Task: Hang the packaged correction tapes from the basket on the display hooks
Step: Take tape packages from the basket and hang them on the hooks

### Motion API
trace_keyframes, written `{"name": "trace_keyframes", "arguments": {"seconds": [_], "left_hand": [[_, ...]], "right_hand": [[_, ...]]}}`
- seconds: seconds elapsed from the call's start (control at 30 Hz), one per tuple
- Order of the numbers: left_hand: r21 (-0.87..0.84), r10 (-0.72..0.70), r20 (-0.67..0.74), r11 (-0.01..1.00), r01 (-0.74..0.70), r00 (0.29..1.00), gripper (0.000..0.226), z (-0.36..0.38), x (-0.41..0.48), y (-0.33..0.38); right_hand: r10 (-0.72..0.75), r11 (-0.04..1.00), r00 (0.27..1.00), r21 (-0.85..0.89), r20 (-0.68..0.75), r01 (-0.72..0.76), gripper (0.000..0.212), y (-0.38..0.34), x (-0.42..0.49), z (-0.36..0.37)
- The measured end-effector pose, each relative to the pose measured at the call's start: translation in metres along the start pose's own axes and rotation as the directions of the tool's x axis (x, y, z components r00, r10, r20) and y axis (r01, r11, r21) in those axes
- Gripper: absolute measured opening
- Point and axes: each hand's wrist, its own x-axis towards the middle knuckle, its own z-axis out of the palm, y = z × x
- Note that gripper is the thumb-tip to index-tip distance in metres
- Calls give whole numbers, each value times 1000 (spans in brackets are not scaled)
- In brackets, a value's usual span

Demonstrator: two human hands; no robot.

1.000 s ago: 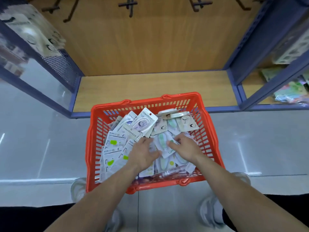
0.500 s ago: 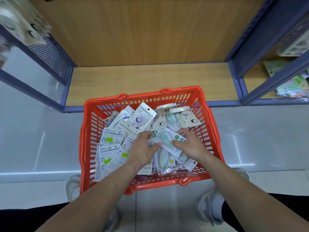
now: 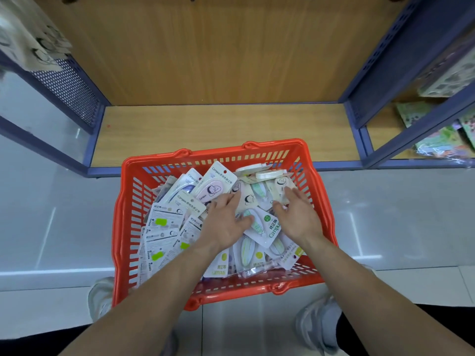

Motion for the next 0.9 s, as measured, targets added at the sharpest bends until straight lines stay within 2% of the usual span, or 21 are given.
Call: {"name": "trace_keyframes", "arguments": {"seconds": [0.13,0.23,0.33,0.4,0.47,0.53,0.6,0.63,0.73,0.8,0.9], "left_hand": [[-9,37,-32,999,-37,999,78,9,-5,-3],[-94,35,-72,995,-42,997,68,10,-3,-8],[-150,50,-47,987,-56,998,65,10,-6,-10],[-172,48,-64,983,-58,997,63,10,-8,-9],[-161,56,-96,984,-71,994,61,11,-8,-9],[-168,43,-114,984,-62,992,62,12,-7,-8],[-186,4,-121,982,-27,993,70,13,-7,-6],[-191,-16,-102,982,-4,995,78,14,-7,-4],[-187,-24,-51,982,14,998,91,16,-5,-1],[-170,3,-59,985,-13,998,85,14,-2,-1],[-184,34,-49,982,-43,998,74,13,-4,1]], "right_hand": [[1,1000,997,-18,-73,-2,45,4,1,10],[40,999,993,19,-115,-38,36,-2,8,9],[2,1000,990,1,-140,-1,31,-8,14,15],[54,995,988,92,-142,-41,29,-12,17,17],[127,972,983,213,-131,-97,32,-15,21,15],[147,959,980,264,-134,-108,48,-16,21,14],[171,937,975,330,-141,-117,64,-17,19,13],[185,918,974,377,-134,-123,65,-14,17,13],[253,842,967,498,-24,-208,42,-5,8,9],[280,799,958,539,55,-265,29,0,3,2],[268,778,962,579,46,-245,26,2,-9,-9]]}}
